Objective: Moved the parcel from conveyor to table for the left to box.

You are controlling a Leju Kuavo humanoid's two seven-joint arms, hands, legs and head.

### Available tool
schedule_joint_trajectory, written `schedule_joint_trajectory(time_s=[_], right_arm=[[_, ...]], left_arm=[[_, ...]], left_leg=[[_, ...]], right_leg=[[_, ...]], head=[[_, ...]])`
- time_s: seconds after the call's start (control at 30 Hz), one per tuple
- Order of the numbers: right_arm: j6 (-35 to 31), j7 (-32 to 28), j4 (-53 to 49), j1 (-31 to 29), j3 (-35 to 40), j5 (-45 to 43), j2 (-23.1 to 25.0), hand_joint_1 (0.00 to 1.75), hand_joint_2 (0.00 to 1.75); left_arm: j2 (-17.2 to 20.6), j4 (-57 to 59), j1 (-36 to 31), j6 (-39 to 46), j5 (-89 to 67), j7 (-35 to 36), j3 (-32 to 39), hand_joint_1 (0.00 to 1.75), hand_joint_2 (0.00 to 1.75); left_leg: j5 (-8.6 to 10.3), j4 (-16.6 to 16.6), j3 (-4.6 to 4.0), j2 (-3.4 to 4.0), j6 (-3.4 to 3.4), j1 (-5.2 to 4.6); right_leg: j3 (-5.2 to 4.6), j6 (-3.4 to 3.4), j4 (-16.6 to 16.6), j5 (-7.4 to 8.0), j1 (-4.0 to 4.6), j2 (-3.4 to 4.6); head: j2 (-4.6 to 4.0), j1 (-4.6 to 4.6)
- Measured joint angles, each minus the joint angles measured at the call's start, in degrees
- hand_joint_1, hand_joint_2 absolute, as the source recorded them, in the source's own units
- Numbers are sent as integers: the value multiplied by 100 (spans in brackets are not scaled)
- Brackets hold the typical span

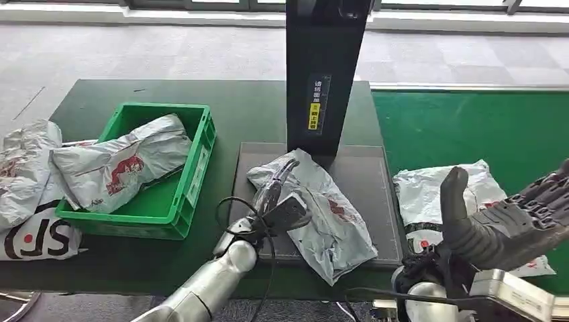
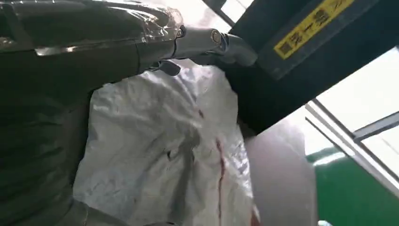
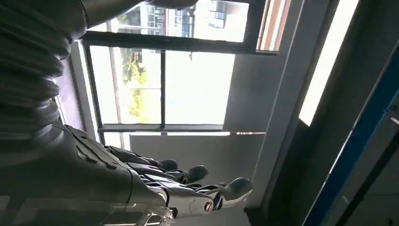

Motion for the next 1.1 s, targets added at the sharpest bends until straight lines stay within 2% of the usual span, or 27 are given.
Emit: schedule_joint_trajectory(time_s=[0.3, 0.47, 0.5, 0.93, 1.1], right_arm=[[0, 0, 48, 13, 0, 2, 11, 0, 175], [0, 0, 61, 12, -2, 22, 44, 0, 175], [0, 0, 61, 11, 0, 28, 48, 0, 175], [0, 0, 61, -86, -11, 118, 50, 0, 175], [-2, 0, 11, -148, -79, 171, 57, 0, 175]], left_arm=[[-98, 679, -192, 31, -223, 225, -90, 0, 175], [-149, 858, -280, 33, -711, 708, -249, 3, 175], [-155, 891, -304, 28, -834, 813, -321, 175, 175], [-164, 1088, -625, -90, -1147, 972, -824, 175, 175], [-164, 1103, -758, 171, -1418, 1145, -898, 175, 175]], left_leg=[[0, 0, -4, -1, 1, 0], [0, 0, -4, -1, 1, 0], [0, 0, -4, -2, 1, 0], [0, 0, -2, -1, 1, 0], [1, 0, -3, -1, 1, 0]], right_leg=[[-1, 0, -1, -2, -1, -2], [0, 0, -1, -1, -1, -2], [0, 0, 0, -1, -1, -2], [1, 0, 0, -1, -1, -2], [1, 0, 0, 0, -1, -2]], head=[[0, 0], [0, 0], [0, 0], [0, 0], [0, 0]])
